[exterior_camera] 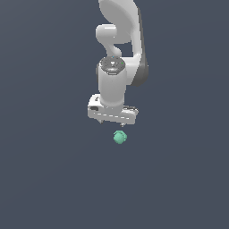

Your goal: Pick up the object and move it to a goal position.

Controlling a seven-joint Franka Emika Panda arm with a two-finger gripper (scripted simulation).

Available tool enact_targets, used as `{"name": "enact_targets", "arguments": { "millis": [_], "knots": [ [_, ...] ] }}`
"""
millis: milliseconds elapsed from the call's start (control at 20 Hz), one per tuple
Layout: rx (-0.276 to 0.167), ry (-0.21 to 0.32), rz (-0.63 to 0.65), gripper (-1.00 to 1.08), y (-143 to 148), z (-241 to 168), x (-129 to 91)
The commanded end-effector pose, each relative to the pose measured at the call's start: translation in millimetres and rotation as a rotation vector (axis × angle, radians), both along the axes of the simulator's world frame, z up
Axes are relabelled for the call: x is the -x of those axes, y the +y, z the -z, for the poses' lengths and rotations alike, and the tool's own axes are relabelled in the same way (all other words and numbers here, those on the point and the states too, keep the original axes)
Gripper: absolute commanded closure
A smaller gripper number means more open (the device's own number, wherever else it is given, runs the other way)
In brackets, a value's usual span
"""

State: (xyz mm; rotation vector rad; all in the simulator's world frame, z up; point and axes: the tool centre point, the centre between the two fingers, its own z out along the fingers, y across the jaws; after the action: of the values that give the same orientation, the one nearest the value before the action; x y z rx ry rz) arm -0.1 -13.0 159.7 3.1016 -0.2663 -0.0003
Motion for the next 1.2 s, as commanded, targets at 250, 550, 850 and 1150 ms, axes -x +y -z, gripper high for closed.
{"name": "enact_targets", "arguments": {
  "millis": [250, 550, 850, 1150],
  "knots": [
    [-0.012, -0.004, 0.179, -0.92, 15, 22, -1],
    [-0.020, -0.007, 0.333, -0.92, 27, 41, -1],
    [-0.024, -0.009, 0.460, -0.92, 37, 56, 0],
    [-0.026, -0.010, 0.539, -0.92, 42, 66, 1]
  ]
}}
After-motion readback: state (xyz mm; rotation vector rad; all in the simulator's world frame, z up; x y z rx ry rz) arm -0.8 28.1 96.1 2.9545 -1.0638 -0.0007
